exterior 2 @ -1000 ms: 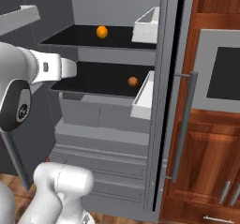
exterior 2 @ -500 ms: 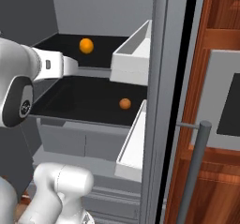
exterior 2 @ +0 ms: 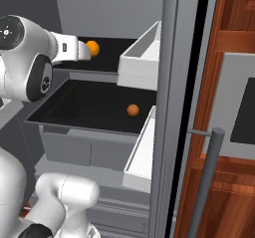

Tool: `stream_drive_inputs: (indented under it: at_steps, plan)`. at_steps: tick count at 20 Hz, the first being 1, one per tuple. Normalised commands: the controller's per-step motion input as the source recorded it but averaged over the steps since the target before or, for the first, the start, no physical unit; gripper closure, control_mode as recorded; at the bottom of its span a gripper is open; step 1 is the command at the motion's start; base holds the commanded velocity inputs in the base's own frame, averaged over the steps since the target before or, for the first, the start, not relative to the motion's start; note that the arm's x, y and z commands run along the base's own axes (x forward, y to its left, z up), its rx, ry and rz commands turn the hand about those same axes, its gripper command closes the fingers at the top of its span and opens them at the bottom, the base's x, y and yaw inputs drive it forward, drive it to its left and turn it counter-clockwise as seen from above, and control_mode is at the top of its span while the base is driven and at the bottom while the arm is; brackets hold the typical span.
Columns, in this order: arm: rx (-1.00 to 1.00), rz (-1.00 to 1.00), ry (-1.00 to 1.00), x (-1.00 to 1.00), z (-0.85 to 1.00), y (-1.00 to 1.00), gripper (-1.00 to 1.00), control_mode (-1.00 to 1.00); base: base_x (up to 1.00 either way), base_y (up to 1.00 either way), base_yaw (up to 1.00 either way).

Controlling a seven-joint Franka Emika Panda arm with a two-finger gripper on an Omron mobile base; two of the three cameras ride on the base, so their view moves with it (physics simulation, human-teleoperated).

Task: Retrieve the orange and tangerine from the fridge and place them into the bowl on the dining table.

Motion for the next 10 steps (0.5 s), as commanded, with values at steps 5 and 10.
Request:
stream_drive_inputs:
  at_steps: [5,10]
  plan:
    - [0.00,0.00,0.00,0.15,-0.05,0.34,-1.00,-1.00,0.00,0.00,0.00]
    - [0.06,0.00,0.00,0.05,-0.16,0.12,-1.00,-1.00,0.00,0.00,0.00]
